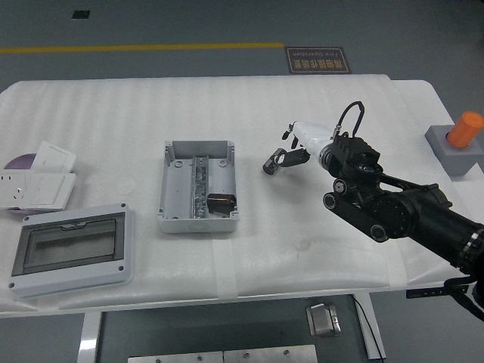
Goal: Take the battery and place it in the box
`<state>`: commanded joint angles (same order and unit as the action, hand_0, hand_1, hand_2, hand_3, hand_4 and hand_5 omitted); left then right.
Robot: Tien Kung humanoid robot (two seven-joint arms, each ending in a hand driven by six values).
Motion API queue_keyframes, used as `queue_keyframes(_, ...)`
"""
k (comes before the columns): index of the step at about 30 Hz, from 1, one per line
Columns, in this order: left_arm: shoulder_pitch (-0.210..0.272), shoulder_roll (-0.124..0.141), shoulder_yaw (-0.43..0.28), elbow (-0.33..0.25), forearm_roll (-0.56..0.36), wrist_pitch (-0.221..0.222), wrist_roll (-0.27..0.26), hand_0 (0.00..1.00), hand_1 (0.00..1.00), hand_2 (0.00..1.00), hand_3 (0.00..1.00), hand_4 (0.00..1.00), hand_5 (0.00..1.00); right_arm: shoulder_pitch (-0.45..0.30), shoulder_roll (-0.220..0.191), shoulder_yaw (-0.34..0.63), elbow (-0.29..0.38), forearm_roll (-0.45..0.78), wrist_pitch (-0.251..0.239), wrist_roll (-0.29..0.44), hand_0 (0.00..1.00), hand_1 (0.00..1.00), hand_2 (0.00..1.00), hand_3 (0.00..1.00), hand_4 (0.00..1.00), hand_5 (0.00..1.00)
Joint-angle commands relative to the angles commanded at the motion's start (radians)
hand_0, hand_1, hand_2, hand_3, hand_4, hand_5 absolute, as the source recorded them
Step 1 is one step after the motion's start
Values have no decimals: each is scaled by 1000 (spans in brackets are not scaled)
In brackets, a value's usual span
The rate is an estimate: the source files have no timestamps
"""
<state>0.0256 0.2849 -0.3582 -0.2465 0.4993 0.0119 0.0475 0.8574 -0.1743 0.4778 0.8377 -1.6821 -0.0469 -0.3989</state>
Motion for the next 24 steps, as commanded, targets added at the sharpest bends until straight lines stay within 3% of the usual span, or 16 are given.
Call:
queue_keyframes(3, -1, -1, 5, 0, 0, 0, 0, 646, 672, 587, 617, 743, 455, 0, 5, -6, -12, 22, 9, -1, 690, 772, 777, 892, 994, 714)
queue_keyframes(4, -2, -1, 7, 0, 0, 0, 0, 646, 672, 587, 616, 743, 457, 0, 8, -8, -14, 27, 10, -1, 795, 887, 882, 998, 998, 836)
queue_keyframes(20, -8, 1, 8, -1, 6, 2, -1, 645, 672, 583, 610, 737, 461, 14, 38, -74, -60, 80, 21, -7, 824, 912, 912, 998, 998, 896)
queue_keyframes(24, -9, 2, 7, -1, 6, 2, -2, 645, 672, 578, 607, 731, 460, 13, 45, -97, -69, 81, -2, -11, 821, 911, 905, 998, 998, 913)
